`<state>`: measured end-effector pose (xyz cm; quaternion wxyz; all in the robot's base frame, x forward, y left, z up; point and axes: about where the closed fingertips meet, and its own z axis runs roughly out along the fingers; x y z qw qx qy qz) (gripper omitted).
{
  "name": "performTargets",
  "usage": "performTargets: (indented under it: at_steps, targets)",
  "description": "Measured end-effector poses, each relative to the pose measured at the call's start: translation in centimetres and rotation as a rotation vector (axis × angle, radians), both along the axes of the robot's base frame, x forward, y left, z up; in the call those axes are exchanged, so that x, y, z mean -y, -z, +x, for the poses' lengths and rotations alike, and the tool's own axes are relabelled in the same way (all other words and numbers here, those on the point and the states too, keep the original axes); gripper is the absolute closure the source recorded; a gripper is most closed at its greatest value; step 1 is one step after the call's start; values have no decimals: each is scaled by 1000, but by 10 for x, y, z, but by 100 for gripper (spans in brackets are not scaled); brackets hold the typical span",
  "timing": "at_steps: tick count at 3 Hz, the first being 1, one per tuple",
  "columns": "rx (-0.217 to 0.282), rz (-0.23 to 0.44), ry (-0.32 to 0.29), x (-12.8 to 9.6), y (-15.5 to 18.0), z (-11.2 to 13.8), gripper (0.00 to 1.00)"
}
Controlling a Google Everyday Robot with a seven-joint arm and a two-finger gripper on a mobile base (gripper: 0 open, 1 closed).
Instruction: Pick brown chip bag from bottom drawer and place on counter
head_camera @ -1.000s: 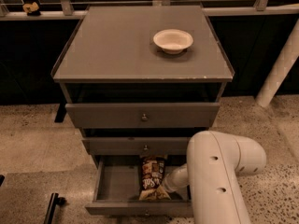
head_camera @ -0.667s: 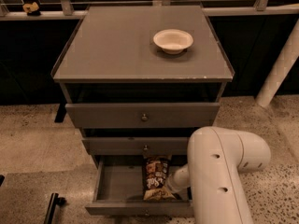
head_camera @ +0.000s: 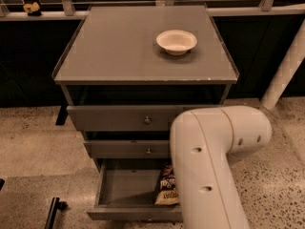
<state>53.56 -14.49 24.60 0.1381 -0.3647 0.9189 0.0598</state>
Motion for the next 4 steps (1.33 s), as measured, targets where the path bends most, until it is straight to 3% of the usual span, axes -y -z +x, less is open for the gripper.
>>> performTargets:
  at_steps: [2, 3, 4]
  targets:
    - [183, -77, -49, -7, -97, 8, 100]
    - [257, -42, -87, -8, -127, -29, 100]
    - [340, 69, -75, 3, -142, -67, 100]
